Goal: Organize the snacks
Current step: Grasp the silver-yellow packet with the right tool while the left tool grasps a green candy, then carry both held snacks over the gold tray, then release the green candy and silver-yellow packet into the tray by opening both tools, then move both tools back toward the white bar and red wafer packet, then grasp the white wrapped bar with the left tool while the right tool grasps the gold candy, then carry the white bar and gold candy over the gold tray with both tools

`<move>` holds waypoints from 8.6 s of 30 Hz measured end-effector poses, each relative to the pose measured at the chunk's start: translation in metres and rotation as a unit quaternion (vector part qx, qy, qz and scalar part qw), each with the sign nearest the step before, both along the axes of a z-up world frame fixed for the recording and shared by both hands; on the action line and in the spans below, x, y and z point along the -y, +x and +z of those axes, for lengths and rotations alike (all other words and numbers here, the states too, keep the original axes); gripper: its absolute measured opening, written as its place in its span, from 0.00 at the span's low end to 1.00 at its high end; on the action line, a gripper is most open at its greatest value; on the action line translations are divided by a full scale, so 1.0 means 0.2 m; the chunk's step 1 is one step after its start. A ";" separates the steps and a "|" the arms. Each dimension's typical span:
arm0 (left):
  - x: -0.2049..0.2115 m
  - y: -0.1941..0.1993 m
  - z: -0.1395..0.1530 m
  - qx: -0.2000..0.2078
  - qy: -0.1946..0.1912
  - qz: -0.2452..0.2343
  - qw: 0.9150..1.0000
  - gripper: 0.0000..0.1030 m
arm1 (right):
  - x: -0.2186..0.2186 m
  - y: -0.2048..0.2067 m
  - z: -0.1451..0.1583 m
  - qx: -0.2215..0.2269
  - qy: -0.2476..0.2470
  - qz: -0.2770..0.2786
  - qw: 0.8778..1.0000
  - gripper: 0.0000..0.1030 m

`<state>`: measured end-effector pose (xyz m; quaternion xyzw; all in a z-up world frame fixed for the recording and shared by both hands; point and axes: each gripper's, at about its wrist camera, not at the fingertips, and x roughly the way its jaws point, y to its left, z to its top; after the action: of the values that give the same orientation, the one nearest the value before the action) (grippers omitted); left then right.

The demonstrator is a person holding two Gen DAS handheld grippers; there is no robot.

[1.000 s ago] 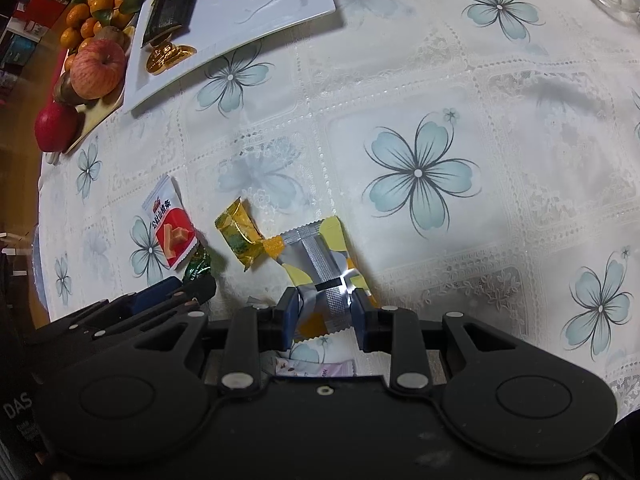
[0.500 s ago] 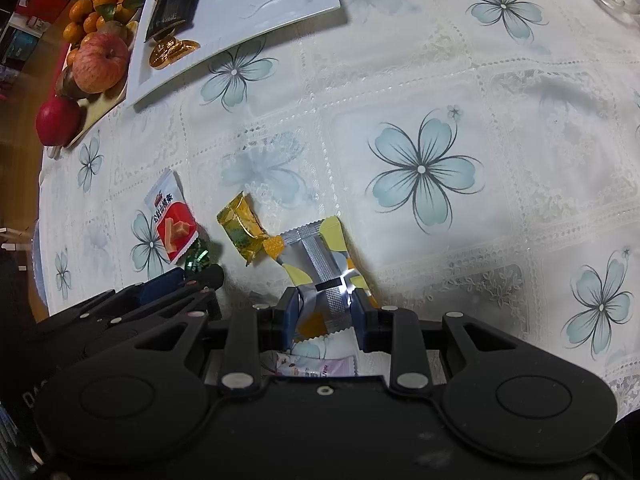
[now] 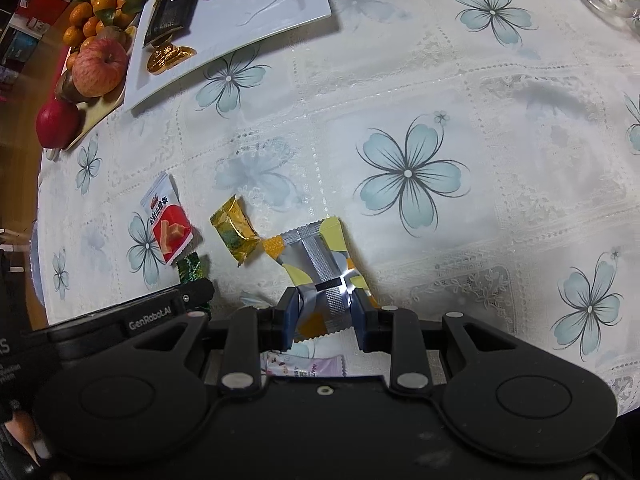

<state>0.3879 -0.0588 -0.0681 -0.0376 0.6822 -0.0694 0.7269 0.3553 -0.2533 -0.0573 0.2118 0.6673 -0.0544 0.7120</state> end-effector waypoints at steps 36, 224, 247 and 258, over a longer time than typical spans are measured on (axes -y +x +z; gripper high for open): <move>-0.30 -1.15 0.49 0.034 0.019 0.037 0.999 0.24 | -0.05 -1.33 0.40 0.034 0.023 -0.062 0.997 0.29; -0.36 -0.09 0.04 -0.052 0.015 0.081 0.995 0.31 | -0.31 0.19 0.02 0.100 -0.047 0.010 0.994 0.38; -0.34 -0.13 0.10 -0.018 0.007 0.066 0.998 0.31 | -0.42 0.24 -0.17 0.060 -0.085 0.060 0.993 0.20; -0.20 -0.12 0.06 0.003 0.027 0.034 0.999 0.32 | -0.28 0.20 -0.06 0.064 -0.050 0.020 0.996 0.20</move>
<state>0.3631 -0.0187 -0.0565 -0.0408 0.6801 -0.0261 0.7315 0.3945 -0.1981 -0.0691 0.1651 0.6212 -0.0601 0.7637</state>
